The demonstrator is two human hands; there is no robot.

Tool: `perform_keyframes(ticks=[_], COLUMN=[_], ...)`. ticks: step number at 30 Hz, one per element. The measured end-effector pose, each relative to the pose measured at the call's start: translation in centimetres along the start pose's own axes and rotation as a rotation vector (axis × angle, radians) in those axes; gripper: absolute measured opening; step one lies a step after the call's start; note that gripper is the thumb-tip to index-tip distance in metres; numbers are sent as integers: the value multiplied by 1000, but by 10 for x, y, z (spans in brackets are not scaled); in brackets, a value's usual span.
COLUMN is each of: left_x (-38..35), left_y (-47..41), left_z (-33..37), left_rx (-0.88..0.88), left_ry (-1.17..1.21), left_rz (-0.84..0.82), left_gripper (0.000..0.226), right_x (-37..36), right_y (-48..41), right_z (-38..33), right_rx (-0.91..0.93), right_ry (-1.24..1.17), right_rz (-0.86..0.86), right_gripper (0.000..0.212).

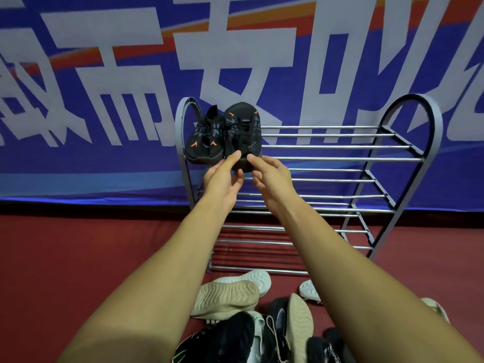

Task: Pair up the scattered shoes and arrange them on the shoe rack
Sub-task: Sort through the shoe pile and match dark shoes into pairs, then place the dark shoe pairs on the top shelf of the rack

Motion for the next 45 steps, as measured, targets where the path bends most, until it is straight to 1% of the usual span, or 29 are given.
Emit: perform_keyframes(ticks=[2,6,11,13,18,21,25,27,30,33,35,39,41,45], left_x=[-1,-3,-5,-5,-2,-1,3,7,19,38,49,66,74,95], left_y=[-3,-7,-8,-9,-9,0,19,28,39,50,58,72,77,89], left_z=[0,3,6,6,1,-13,-34,-43,-60,-81,-94,-113,-125,-151], left_rx=[5,-17,-31,-23,37,114,178,168,172,192,207,204,216,271], left_ry=[17,33,34,32,-10,-187,-589,-732,-909,-1064,-1146,-1230,-1274,-1346], left_rz=[10,46,38,8,-58,-131,-228,-240,-241,-230,-226,-226,-258,-313], left_gripper=[22,42,52,48,28,36,36,30,20,16,15,11,10,8], right_x=[-1,-3,-1,3,13,24,48,62,81,102,115,128,136,164], right_y=[-1,-2,-2,-2,8,17,31,39,50,62,69,86,98,122], right_z=[0,-1,-2,-4,-7,-10,-3,3,13,27,39,65,85,118], right_rx=[23,55,41,20,0,-14,-98,-146,-191,-221,-257,-284,-315,-404], right_ry=[21,56,73,82,181,219,302,400,555,704,767,823,866,973], right_rz=[22,44,13,-7,-35,-28,-7,-4,-19,-50,-52,-73,-106,-133], right_gripper=[54,50,49,46,41,37,30,27,34,37,37,37,32,32])
Point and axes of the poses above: each hand's wrist, its own y-axis away from the middle knuckle, its own x-axis out of the back of the hand, z = x × y, the point moved 6 cm from there along -y, towards the middle knuckle, and after that the axes turned 2 degrees about x, right-handed, at the moved point
